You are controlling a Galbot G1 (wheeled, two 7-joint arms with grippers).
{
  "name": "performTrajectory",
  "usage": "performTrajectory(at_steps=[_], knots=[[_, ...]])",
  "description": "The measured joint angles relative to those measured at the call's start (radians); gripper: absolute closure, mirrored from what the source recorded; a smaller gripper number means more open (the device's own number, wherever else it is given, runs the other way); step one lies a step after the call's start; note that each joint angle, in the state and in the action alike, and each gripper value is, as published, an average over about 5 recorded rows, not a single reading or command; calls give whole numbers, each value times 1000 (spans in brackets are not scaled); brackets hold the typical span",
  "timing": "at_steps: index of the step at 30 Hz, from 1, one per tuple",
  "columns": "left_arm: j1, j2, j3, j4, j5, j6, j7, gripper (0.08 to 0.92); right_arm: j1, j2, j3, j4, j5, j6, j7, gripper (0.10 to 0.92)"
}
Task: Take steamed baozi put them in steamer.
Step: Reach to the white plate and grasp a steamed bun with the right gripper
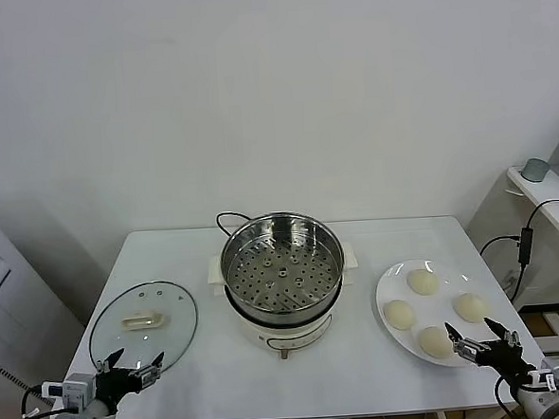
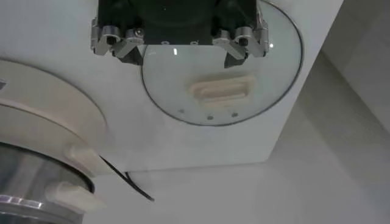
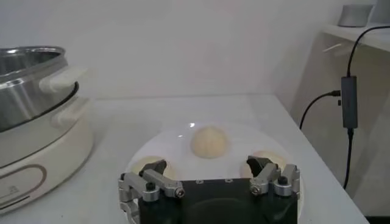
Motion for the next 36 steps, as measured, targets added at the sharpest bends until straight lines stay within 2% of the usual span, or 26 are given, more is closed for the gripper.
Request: performTrajectory(at_steps=[7, 12, 16, 27, 36], knots=[[-2, 0, 1, 1, 0, 0, 0, 177, 11, -5, 5, -5, -14, 0, -3, 203], [-2, 0, 1, 1, 0, 0, 0, 177, 42, -19, 16, -20, -97, 10, -14, 203], [-3, 0, 0, 0, -1, 0, 0, 177, 95, -40, 10, -45, -237, 32, -29, 203], [-24, 2, 14, 4, -1, 9, 5, 177, 315, -137, -52, -189, -767, 145, -120, 203], [-22, 3, 15, 16, 14, 19, 5, 177, 562, -245, -190, -349, -939, 218, -347, 203]])
